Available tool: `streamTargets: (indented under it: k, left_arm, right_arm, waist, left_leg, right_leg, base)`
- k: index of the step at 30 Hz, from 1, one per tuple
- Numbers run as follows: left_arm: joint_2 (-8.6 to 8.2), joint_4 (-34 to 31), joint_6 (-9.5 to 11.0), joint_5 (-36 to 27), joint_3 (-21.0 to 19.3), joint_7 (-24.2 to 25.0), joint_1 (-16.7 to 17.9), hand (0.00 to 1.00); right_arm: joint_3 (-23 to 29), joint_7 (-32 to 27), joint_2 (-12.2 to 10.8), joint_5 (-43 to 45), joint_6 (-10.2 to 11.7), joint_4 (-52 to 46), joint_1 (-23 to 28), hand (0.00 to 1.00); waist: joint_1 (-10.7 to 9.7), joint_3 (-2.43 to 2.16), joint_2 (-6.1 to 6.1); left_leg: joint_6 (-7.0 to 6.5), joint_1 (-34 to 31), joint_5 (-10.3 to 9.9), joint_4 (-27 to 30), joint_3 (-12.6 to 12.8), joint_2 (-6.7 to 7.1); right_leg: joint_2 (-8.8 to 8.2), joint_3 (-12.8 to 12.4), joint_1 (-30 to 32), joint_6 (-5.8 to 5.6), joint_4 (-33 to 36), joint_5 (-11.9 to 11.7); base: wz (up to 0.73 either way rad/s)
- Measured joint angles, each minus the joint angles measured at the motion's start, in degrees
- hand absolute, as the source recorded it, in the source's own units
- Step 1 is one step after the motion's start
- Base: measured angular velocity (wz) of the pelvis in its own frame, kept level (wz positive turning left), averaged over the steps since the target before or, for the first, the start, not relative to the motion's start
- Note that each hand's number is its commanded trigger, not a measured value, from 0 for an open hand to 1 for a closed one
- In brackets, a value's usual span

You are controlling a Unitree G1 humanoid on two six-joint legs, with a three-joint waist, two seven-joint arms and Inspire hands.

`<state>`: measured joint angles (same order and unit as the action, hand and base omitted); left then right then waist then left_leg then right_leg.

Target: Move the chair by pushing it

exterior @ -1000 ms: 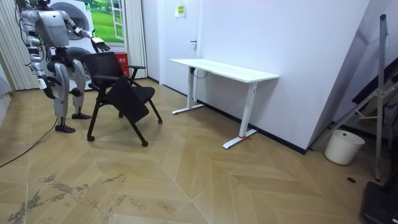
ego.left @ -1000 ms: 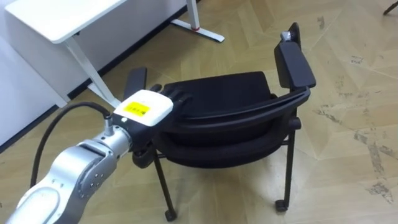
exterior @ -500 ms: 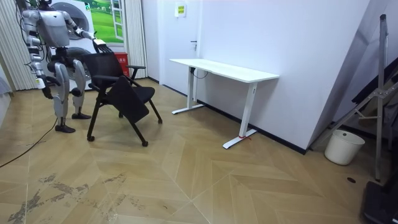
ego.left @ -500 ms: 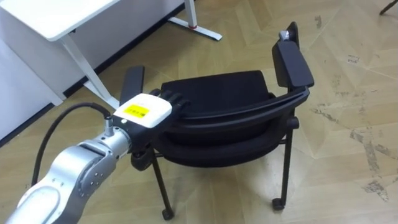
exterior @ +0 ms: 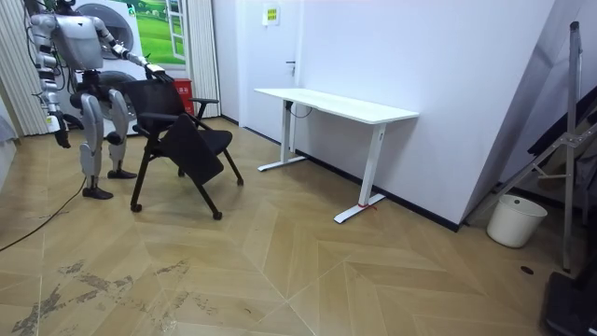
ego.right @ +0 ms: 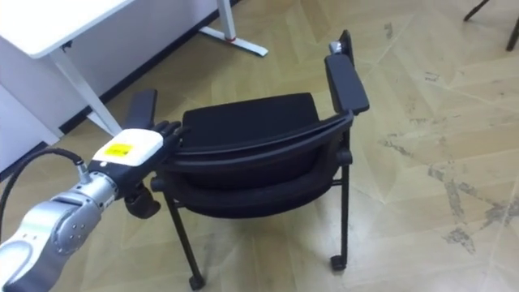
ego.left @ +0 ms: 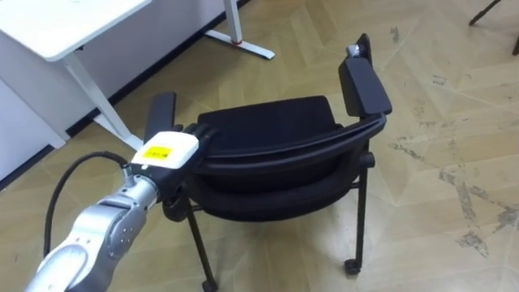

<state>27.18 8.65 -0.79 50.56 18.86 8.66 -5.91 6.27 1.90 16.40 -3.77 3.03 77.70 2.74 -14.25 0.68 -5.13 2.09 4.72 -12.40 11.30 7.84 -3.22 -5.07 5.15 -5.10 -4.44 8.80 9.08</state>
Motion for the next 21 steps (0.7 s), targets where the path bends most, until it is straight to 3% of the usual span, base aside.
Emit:
streamTargets:
  k: [7,12,21]
  left_arm:
    - [-0.12,3.49,0.52,-1.65,-0.11,-2.62,-1.10,0.00]
    - [-2.17,5.65,1.30,-3.86,-0.70,-5.79,-1.46,0.00]
    - [-2.39,8.46,2.87,-3.83,-0.27,-8.64,-2.92,0.00]
  right_arm:
    - [0.01,-0.48,-0.38,-0.01,-0.11,-1.83,0.75,0.00]
    - [-0.11,-0.61,-0.48,0.04,-0.06,-2.36,1.55,0.00]
    - [-0.51,-1.73,-0.57,0.14,0.08,-2.38,1.90,0.00]
  waist:
    - [-0.99,0.06,0.10]
    - [-1.18,-0.07,-0.09]
    - [-1.58,-0.16,-0.34]
  left_leg:
    - [-0.03,-0.03,0.02,0.11,0.75,0.01]
    - [-0.03,-0.05,0.01,0.06,0.88,0.01]
    - [-0.03,0.00,0.02,-0.14,1.28,0.01]
  right_leg:
    - [0.35,-2.67,0.44,0.10,-0.07,-0.06]
    - [0.36,-2.83,0.52,0.13,-0.07,-0.08]
    - [0.36,-3.12,1.07,0.18,0.13,-0.12]
  base:
    - [-0.06]
    - [-0.01]
    - [-0.01]
